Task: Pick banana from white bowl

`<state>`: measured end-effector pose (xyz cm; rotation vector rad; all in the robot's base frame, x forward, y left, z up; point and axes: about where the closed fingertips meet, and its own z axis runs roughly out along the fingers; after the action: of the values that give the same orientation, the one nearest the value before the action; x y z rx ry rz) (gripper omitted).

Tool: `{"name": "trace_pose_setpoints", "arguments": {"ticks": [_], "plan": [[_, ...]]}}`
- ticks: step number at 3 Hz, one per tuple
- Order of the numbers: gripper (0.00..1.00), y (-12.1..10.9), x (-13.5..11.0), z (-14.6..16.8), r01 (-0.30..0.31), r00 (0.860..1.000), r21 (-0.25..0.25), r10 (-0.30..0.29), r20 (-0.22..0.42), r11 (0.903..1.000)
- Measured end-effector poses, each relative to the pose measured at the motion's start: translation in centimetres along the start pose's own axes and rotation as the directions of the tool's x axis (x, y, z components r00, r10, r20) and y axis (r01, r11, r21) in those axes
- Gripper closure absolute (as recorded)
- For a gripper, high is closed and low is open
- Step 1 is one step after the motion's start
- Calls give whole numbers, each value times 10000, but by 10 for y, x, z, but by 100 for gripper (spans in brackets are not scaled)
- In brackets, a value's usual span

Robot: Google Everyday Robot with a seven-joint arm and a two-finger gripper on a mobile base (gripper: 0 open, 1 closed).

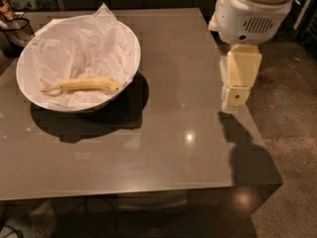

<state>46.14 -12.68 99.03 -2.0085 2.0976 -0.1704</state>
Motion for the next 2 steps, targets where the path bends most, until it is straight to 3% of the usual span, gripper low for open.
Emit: {"name": "trace_pose_setpoints", "arguments": {"ticks": [1,2], "plan": [[0,0,-1,0,30,10000,8,-30,1,10000],[0,-15,-35,6,242,9980,-41,-239,584,9997]]}}
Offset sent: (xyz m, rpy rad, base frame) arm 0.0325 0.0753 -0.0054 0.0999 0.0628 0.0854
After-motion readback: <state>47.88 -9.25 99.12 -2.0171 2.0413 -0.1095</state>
